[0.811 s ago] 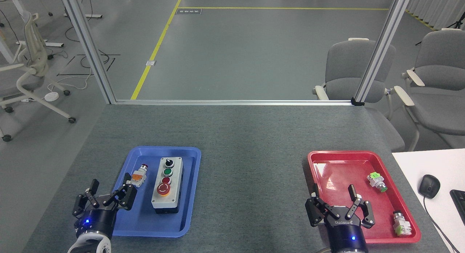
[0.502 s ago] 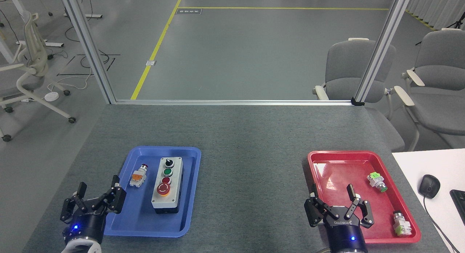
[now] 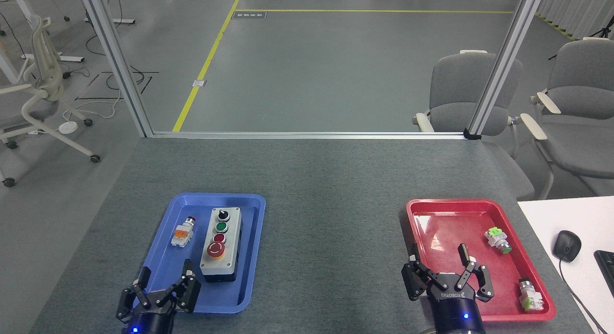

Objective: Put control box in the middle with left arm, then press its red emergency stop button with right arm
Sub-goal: 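Move the left gripper down to the near edge of the grey control box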

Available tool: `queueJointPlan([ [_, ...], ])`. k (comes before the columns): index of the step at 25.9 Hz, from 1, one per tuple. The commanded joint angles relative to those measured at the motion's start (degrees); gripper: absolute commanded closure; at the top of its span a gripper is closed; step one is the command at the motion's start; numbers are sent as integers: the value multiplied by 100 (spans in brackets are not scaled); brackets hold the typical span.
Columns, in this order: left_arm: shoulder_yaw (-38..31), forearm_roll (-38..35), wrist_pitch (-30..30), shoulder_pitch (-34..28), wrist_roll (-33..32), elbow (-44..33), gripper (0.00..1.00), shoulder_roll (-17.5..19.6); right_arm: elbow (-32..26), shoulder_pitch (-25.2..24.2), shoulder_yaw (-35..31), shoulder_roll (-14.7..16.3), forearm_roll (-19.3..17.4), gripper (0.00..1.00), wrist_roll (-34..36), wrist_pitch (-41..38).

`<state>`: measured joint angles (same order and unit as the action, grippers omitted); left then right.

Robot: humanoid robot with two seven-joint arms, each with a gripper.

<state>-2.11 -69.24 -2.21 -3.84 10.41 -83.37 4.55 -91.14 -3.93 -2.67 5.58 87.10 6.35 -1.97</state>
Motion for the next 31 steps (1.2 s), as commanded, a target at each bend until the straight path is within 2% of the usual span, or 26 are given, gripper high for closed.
queueJointPlan([
  [1,421,-19,239,-134,-12,22,1,-59,0,-3,-5,13,0,1,6,4],
  [5,878,-441,669,-20,-74,215,1,-103,-9,-3,-5,13,9,1,6,4],
  [8,993,-679,740,112,-74,505,1,-261,-9,6,-14,22,9,1,15,12],
  [31,1090,-740,757,991,-276,1675,1,-323,-18,-3,-190,-75,79,1,-3,-31],
])
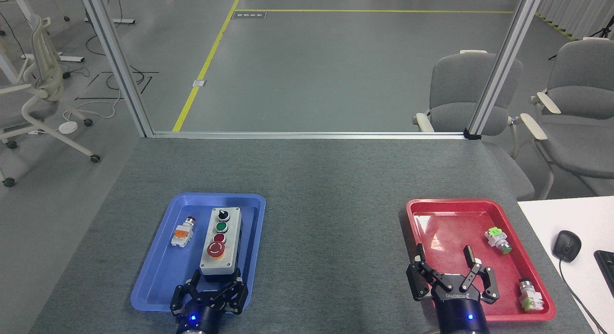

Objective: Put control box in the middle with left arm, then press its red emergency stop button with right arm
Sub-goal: 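Move the left gripper down to the near edge of the grey control box, then close the left gripper on the near end of the control box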

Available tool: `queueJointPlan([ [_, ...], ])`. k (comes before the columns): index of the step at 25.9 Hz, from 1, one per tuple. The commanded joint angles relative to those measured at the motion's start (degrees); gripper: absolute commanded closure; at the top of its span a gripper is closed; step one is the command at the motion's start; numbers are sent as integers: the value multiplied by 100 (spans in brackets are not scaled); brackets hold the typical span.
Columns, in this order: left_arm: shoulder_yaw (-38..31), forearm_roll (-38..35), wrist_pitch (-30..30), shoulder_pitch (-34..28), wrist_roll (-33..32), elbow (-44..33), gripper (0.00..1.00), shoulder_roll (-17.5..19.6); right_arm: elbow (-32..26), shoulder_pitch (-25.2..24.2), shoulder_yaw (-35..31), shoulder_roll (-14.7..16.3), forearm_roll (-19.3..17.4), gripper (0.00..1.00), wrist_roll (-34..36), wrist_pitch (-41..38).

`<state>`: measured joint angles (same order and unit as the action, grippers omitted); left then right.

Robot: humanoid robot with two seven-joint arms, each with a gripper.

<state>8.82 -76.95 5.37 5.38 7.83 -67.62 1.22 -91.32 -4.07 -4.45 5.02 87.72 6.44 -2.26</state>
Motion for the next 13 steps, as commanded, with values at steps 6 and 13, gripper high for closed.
queueJointPlan([
  [6,-11,48,-1,182,-18,100,1,1,0,12,-12,-27,79,1,-11,-3],
  [13,-20,92,-1,640,-27,566,1,-8,0,20,-12,-80,167,1,-11,6],
])
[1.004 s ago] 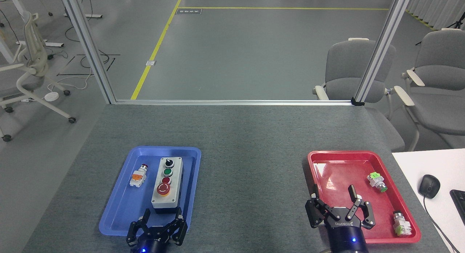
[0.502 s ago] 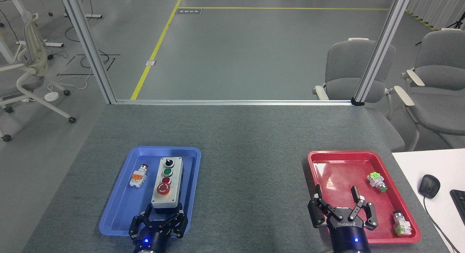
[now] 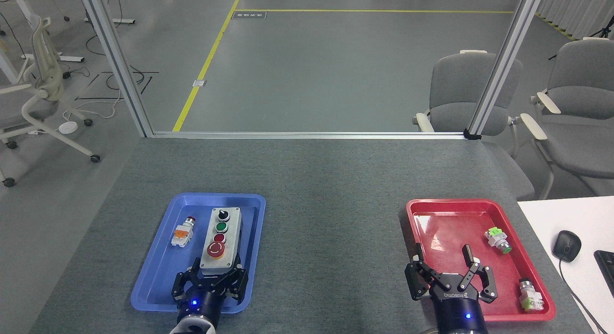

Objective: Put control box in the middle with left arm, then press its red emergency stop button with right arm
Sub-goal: 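Close the left gripper on the near end of the control box, then lift the control box and carry it toward the table middle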

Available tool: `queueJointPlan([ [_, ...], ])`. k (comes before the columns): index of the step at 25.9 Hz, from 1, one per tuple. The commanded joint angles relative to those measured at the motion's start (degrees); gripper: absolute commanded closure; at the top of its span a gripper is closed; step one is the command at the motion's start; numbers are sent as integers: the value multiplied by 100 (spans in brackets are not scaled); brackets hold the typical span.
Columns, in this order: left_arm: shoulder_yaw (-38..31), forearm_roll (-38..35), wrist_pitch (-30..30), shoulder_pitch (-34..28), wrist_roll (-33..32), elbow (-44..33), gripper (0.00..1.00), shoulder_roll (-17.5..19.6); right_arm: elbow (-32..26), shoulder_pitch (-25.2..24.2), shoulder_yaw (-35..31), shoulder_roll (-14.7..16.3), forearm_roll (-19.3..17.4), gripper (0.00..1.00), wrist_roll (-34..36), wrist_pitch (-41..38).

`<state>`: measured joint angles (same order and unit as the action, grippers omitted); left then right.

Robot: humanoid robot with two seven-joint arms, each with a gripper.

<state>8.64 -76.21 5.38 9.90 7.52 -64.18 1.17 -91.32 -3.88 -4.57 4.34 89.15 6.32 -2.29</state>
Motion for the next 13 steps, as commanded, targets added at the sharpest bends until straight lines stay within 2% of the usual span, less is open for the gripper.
queueJointPlan([
  [1,-3,27,-2,231,4,309,1,-2,0,2,0,-12,23,1,1,10],
  [11,-12,45,-2,442,-5,731,1,-81,0,2,-18,-21,32,1,1,10],
  [13,-21,45,-2,495,-5,810,5,-81,0,2,-18,-21,32,1,1,18],
])
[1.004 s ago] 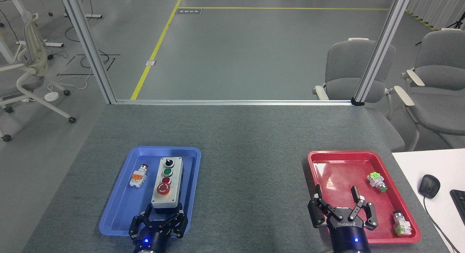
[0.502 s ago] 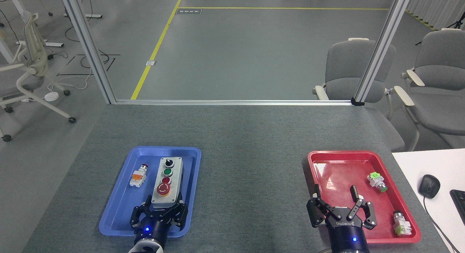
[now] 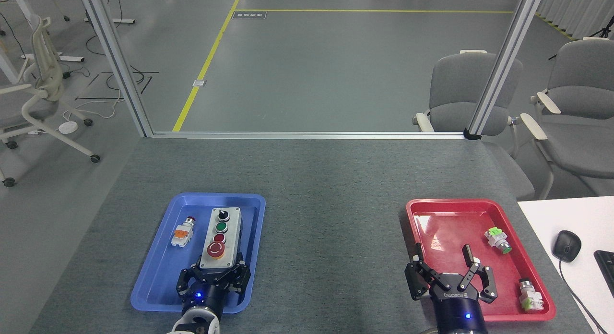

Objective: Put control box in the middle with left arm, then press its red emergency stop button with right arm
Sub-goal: 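Lift the control box and carry it toward the table middle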

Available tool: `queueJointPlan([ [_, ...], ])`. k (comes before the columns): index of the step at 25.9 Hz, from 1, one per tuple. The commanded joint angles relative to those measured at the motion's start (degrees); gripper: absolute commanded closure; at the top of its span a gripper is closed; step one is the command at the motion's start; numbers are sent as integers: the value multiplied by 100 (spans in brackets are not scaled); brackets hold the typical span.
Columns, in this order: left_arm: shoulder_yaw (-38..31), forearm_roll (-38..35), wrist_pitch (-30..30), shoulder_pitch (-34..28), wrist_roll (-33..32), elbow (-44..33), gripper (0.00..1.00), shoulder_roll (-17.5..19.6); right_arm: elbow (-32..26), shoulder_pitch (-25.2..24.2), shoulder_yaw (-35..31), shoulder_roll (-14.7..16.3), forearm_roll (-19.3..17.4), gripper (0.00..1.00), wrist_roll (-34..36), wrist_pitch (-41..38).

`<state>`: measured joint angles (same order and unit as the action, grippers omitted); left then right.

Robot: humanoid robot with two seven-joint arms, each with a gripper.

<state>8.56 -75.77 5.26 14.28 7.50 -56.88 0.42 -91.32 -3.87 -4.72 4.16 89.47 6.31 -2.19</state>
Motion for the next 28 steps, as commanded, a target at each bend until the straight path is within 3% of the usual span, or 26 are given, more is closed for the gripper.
queueJointPlan([
  [1,-12,1,10,66,-3,124,10,-7,0,0,-3,-12,0,1,1,0],
  [4,-12,1,1,74,-3,124,35,37,-9,0,6,-39,0,1,1,0],
  [8,-12,9,-96,74,-3,107,90,72,-18,0,6,-30,0,1,1,-9],
  [9,-21,9,-87,74,6,98,97,81,-18,0,6,-30,0,1,1,0],
  [13,-38,159,-87,83,15,-113,100,81,-18,0,6,-30,0,1,1,0],
  [19,-30,510,-87,66,6,-1027,100,55,-97,0,6,-39,0,1,1,0],
  [21,50,502,-69,101,6,-1036,100,-103,-97,0,6,-39,0,1,1,0],
  [25,542,396,1,145,15,-922,100,-762,-114,0,6,-39,0,1,1,0],
  [28,1245,422,361,250,58,-728,100,-815,-123,-18,-3,-30,0,1,1,0],
])
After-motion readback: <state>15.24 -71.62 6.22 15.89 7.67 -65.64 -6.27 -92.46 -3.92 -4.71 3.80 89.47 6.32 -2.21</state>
